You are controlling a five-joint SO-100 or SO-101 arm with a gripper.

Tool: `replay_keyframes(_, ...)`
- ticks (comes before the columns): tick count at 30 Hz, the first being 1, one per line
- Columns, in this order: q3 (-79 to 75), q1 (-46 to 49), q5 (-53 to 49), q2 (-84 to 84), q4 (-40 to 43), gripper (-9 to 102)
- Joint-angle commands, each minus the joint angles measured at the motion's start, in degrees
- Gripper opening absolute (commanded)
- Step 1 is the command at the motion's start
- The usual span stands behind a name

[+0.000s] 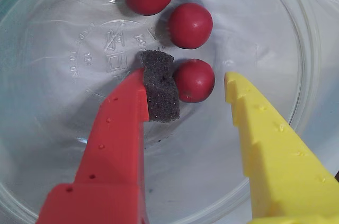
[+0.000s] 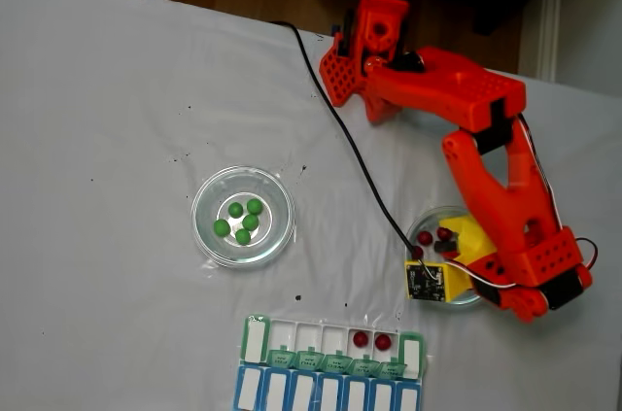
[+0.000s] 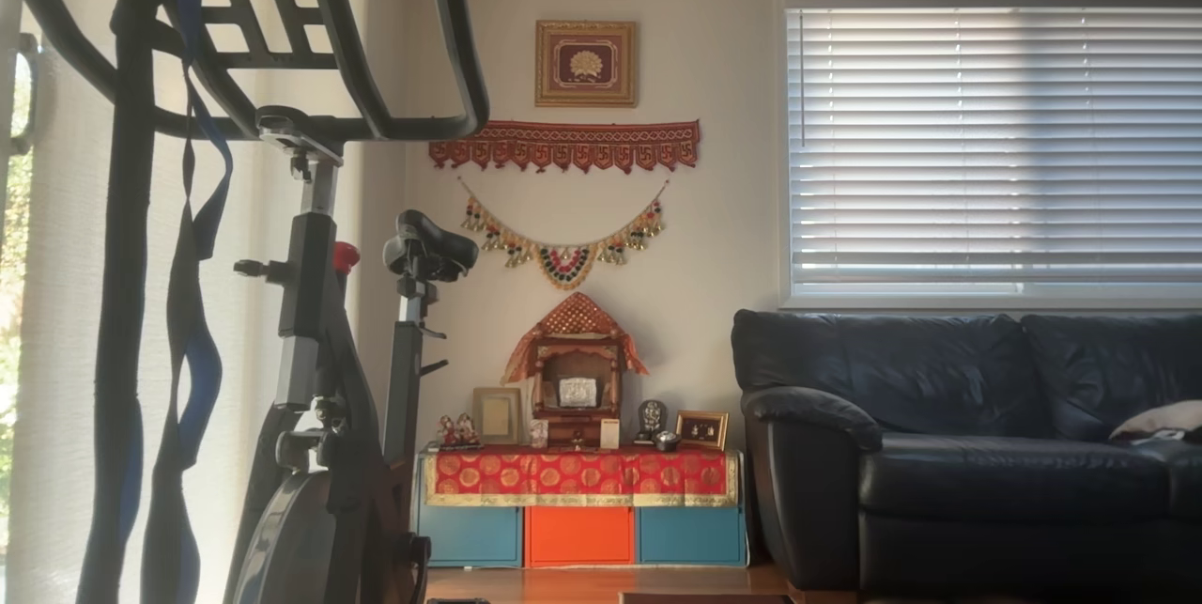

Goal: Sort medicines into box.

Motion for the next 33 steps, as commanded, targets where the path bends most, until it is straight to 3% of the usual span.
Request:
replay_keyframes(1,0.1,-0.2,0.4,0.4,1.9,18)
replay_keyframes(25,1.8,-1.4,1.4,-3.2,1.3,17)
replay_keyframes(33,2.2,-0.9,1.6,-0.6,0.4,6)
